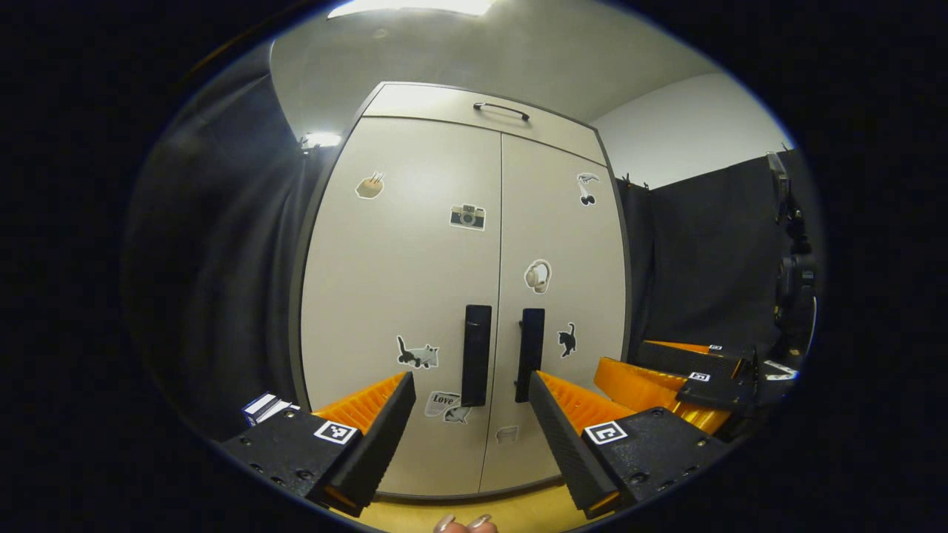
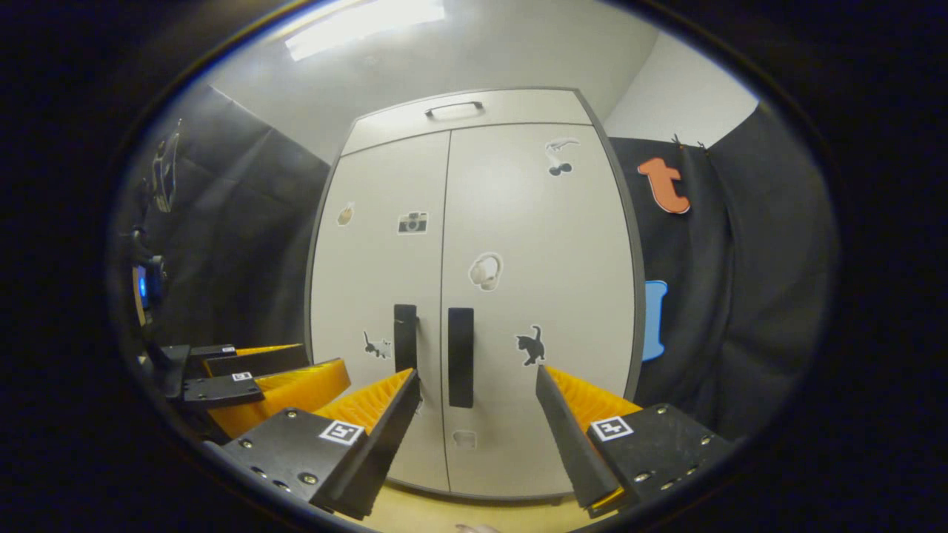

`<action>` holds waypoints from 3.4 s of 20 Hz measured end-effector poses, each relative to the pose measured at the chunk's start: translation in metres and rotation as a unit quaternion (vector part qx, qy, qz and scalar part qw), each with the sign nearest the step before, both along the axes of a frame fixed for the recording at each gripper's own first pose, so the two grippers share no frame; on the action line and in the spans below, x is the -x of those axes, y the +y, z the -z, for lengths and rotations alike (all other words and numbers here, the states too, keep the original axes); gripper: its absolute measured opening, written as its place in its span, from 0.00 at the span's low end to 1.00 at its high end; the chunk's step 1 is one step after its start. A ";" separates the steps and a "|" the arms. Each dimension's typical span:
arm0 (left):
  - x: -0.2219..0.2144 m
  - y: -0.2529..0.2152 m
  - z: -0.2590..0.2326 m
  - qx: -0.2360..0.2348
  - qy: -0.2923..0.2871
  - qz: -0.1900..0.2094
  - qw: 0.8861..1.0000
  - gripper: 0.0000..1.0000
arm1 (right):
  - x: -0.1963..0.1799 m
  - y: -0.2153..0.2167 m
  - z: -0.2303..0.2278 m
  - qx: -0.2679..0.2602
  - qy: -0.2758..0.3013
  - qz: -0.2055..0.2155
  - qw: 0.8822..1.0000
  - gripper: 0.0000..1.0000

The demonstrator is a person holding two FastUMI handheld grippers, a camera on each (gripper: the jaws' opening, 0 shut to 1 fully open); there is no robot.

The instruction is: Open the right door of the double-door shoe cabinet with the right hand, and open the left door with the left hand.

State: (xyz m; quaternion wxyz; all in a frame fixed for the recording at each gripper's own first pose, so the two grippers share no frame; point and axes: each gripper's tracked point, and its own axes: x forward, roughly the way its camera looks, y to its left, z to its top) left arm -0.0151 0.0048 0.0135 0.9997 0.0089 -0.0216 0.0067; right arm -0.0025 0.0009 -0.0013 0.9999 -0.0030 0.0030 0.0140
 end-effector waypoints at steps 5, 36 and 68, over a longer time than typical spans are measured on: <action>0.001 0.006 0.002 -0.004 0.005 -0.004 1.000 0.96 | -0.003 0.001 0.003 0.000 0.005 0.002 1.000 0.93; -0.017 0.074 0.010 -0.028 0.019 0.027 0.999 0.96 | -0.128 0.021 0.047 0.011 0.031 0.088 0.996 0.66; 0.018 0.019 0.009 0.007 0.037 -0.004 0.999 0.96 | -0.080 0.011 0.032 0.001 0.045 0.007 0.999 0.21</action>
